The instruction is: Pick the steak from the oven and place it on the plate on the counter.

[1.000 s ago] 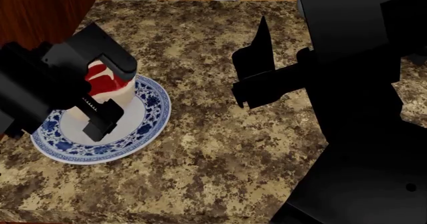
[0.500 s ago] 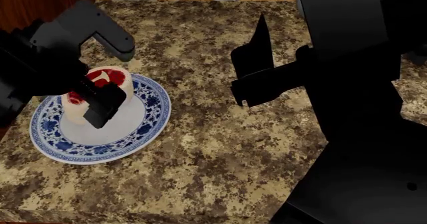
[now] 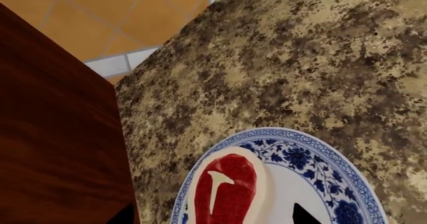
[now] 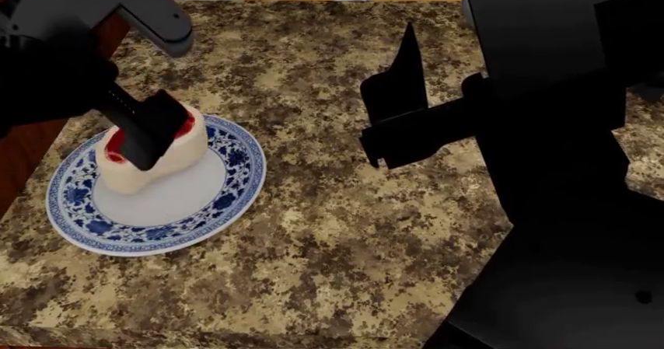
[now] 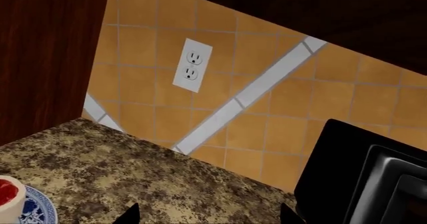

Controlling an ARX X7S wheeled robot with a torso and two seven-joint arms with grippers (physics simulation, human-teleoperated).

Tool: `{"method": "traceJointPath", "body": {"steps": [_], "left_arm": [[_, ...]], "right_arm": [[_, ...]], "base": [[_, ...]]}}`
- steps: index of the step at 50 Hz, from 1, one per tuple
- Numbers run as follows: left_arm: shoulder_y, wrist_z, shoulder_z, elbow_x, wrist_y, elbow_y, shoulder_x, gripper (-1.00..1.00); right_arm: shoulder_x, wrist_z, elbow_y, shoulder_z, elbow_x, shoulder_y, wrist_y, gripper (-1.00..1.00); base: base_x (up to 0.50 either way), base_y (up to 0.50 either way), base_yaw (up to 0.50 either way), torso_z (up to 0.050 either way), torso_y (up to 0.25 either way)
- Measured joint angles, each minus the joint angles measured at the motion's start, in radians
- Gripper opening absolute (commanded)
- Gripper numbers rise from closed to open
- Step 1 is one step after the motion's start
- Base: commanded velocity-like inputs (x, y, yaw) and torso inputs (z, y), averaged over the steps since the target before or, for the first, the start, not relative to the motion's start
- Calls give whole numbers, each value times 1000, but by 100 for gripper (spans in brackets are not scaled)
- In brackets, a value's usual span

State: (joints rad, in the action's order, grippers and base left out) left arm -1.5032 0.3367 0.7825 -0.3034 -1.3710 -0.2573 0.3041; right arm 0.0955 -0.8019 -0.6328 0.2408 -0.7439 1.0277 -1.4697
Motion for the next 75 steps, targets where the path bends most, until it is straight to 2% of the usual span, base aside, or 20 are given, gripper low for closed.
{"method": "traceJointPath", "body": {"steps": [23, 27, 39, 48, 60, 75], "left_arm": [[35, -76, -150, -59, -133, 258, 33, 100], [29, -158, -177, -156, -155, 306, 51, 100], [-14, -560, -239, -629, -179, 417, 133, 100], [-30, -770, -274, -867, -177, 473, 166, 100], [-33, -909, -277, -1030, -158, 507, 197, 100], [-39, -975, -258, -1116, -131, 517, 216, 100]], "right_arm": [[2, -6, -6, 7, -12, 0, -5, 100], [2, -6, -7, 9, -14, 0, -5, 100], [5, -10, -20, 19, -28, -6, -12, 100], [6, -12, -26, 29, -39, -11, -14, 100], [2, -18, -31, 33, -51, -16, -14, 100], [-3, -24, -31, 32, -55, -17, -9, 100]], "base": [[0, 0, 0, 0, 0], [0, 0, 0, 0, 0], [0, 0, 0, 0, 0], [0, 0, 0, 0, 0], [0, 0, 0, 0, 0], [0, 0, 0, 0, 0]]}}
